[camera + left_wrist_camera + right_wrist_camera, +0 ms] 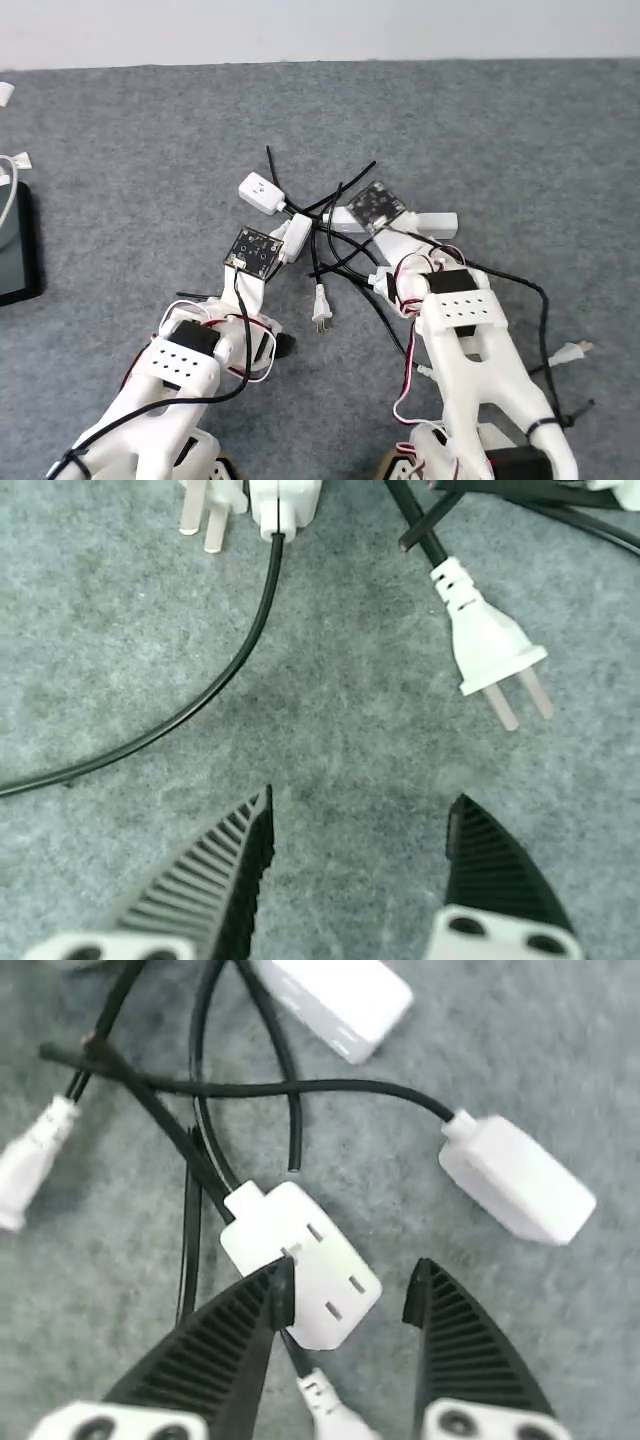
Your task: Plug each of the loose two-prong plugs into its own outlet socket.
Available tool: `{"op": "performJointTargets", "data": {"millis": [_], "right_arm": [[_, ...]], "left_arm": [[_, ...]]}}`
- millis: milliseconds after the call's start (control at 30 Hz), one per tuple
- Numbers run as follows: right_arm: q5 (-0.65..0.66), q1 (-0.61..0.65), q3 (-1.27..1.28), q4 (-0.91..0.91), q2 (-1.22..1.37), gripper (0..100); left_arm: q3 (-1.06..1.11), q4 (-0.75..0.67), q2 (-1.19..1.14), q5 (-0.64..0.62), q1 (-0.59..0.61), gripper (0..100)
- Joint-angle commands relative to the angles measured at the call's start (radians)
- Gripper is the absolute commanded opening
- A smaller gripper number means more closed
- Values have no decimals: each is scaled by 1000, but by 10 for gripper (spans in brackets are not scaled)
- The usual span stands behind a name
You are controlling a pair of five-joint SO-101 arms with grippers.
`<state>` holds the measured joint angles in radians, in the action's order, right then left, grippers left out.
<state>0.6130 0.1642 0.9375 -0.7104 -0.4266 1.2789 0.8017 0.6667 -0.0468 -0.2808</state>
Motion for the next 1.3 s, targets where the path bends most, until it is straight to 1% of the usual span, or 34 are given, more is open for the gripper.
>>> {"op": "performJointTargets", "data": {"millis": [0,200,300,433,600,667,733,867,900,933,1000,1133,1267], "right_arm": [[146,-5,-114,-61,38,166],[365,-28,-315,-312,213,169],[419,-28,-437,-398,321,169],[428,-33,-595,-429,492,169],[428,-22,-724,-430,720,165],[430,-22,-779,-487,763,164],[456,-22,-819,-549,776,132],[483,-5,-815,-556,783,7],[473,-4,-815,-558,783,9],[433,-2,-815,-556,776,12],[313,-1,-832,-552,768,9],[-21,15,-867,-587,665,9],[-344,51,-815,-615,450,9]], "left_arm": [[-5,-26,0,14,-3,194],[-5,-26,0,14,-3,194],[-5,-26,0,14,-3,194],[-5,-26,0,14,-3,194],[-5,-26,-2,14,-3,195],[-5,-28,-2,15,-3,195],[-5,-28,-2,15,-3,195],[-5,-28,-2,15,-3,195],[-5,-28,-2,15,-3,195],[-5,-28,-2,15,-3,195],[-5,-28,-2,15,-3,195],[-5,-28,5,12,-3,195],[-7,-28,8,8,8,194]]}}
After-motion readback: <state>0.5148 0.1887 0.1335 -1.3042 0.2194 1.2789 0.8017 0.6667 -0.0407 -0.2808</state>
